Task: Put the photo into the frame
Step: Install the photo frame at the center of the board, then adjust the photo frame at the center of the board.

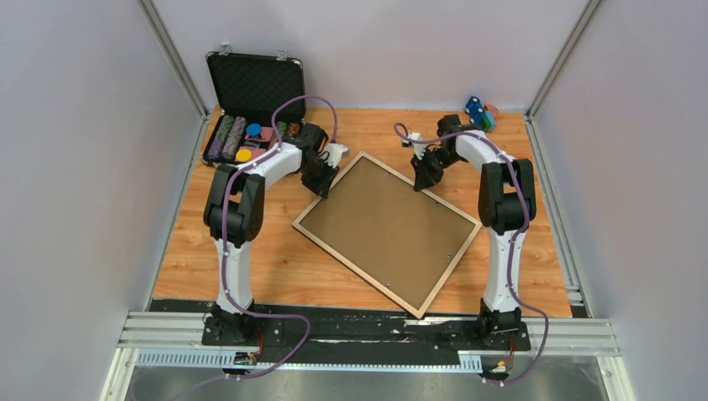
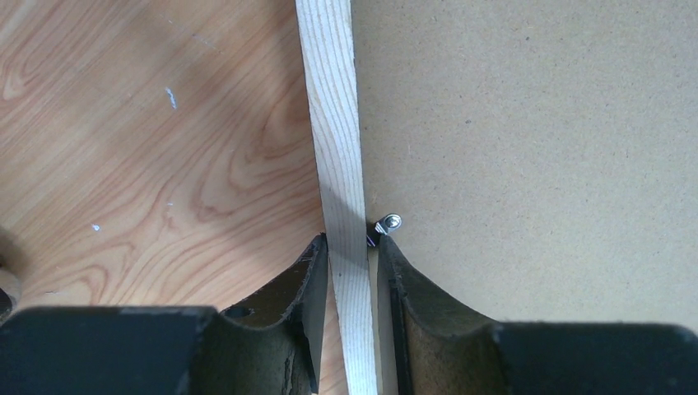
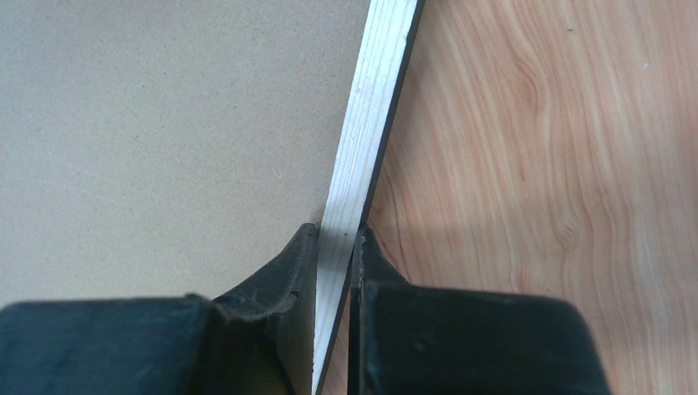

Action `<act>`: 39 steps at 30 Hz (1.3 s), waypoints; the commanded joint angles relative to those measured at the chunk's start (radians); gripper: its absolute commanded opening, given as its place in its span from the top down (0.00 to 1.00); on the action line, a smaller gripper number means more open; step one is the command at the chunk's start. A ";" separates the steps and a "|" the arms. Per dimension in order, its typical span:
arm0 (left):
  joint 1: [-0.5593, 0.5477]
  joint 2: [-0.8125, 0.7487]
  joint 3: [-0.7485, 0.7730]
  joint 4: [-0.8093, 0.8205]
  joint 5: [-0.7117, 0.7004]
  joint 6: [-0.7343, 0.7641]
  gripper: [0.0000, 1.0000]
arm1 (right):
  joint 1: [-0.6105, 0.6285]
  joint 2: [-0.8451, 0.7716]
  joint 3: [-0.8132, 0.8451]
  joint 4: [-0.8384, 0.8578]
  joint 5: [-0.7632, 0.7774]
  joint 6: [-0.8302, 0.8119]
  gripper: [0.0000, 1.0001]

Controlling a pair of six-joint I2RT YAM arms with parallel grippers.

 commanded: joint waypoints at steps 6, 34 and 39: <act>0.002 0.055 -0.040 0.083 -0.104 0.146 1.00 | -0.003 0.042 -0.052 -0.026 0.093 -0.081 1.00; 0.098 -0.046 0.030 0.015 0.219 -0.171 0.20 | 0.027 0.052 0.023 0.004 0.064 -0.035 1.00; 0.099 -0.006 0.078 0.027 0.232 -0.249 0.22 | 0.056 0.075 0.068 0.003 0.067 -0.029 1.00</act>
